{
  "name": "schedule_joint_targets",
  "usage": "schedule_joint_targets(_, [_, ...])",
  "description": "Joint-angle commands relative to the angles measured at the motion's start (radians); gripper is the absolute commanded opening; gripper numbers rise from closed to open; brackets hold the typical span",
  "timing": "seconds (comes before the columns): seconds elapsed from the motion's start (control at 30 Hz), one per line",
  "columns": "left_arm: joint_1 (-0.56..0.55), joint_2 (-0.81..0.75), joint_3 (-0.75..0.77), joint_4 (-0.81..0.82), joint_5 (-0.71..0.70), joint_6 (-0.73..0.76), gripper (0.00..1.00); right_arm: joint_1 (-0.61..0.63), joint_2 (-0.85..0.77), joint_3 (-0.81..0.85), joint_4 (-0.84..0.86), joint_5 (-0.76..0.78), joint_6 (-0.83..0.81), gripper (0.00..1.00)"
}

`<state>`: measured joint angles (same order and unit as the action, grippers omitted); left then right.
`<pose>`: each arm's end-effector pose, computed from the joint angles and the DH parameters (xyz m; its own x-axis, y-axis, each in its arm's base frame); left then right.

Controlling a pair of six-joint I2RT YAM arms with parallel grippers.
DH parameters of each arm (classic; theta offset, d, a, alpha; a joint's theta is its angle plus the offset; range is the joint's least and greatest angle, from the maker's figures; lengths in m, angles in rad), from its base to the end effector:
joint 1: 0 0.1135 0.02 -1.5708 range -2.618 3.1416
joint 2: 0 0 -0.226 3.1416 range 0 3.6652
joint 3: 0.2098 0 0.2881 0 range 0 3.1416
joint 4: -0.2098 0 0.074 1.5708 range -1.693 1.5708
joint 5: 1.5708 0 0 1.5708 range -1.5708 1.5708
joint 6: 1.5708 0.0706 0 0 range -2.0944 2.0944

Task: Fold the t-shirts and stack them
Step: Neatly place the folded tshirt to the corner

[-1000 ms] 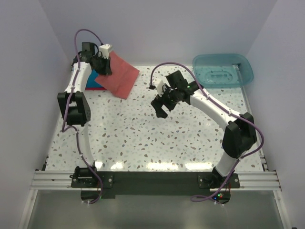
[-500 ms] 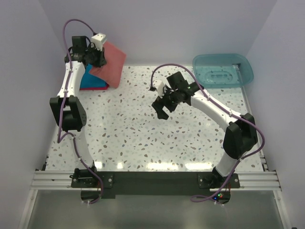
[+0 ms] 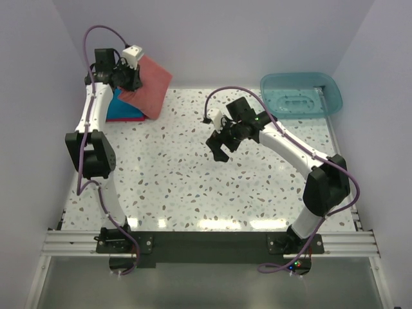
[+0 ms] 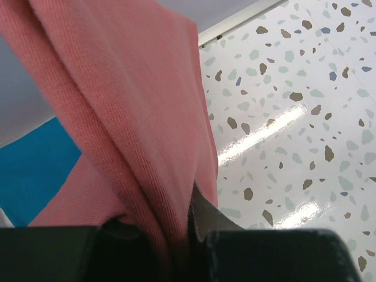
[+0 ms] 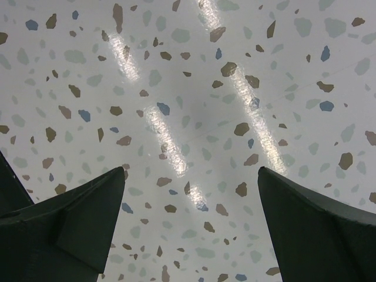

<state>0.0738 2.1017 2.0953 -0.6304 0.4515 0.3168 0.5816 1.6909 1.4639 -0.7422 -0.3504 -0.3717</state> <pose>0.5280 0.0081 0.2848 -0.4752 0.2459 -0.8448 0.4541 0.8909 0.0039 0.3331 0.2480 0.2172 -0.3955 -0.6683 -0.6301 -0.8822 0.4673 0.0581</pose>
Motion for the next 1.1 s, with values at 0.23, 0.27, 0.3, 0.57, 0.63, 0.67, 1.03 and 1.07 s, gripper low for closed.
schedule_joint_targets(0.23, [0.099, 0.092, 0.209, -0.018, 0.116, 0.051, 0.00, 0.001, 0.004, 0.045, -0.019, -0.002, -0.013, 0.99])
schedule_joint_targets(0.27, [0.109, 0.102, 0.221, -0.015, 0.124, 0.054, 0.00, 0.001, 0.015, 0.055, -0.022, -0.002, -0.015, 0.99])
schedule_joint_targets(0.3, [0.116, 0.121, 0.223, -0.008, 0.142, 0.054, 0.00, 0.001, 0.019, 0.061, -0.025, -0.002, -0.015, 0.99])
schedule_joint_targets(0.57, [0.181, 0.233, 0.227, 0.006, 0.151, 0.128, 0.00, 0.001, 0.081, 0.131, -0.068, 0.025, -0.019, 0.99])
schedule_joint_targets(0.63, [0.211, 0.253, 0.230, 0.027, 0.159, 0.120, 0.00, 0.001, 0.092, 0.136, -0.069, 0.024, -0.015, 0.99])
schedule_joint_targets(0.67, [0.219, 0.257, 0.232, 0.049, 0.154, 0.123, 0.00, 0.001, 0.093, 0.141, -0.071, 0.024, -0.013, 0.99])
schedule_joint_targets(1.03, [0.270, 0.328, 0.209, 0.231, 0.064, 0.226, 0.13, 0.001, 0.142, 0.174, -0.101, 0.037, -0.016, 0.99])
schedule_joint_targets(1.07, [0.270, 0.336, 0.209, 0.262, 0.052, 0.235, 0.19, 0.000, 0.141, 0.173, -0.108, 0.044, -0.018, 0.99])
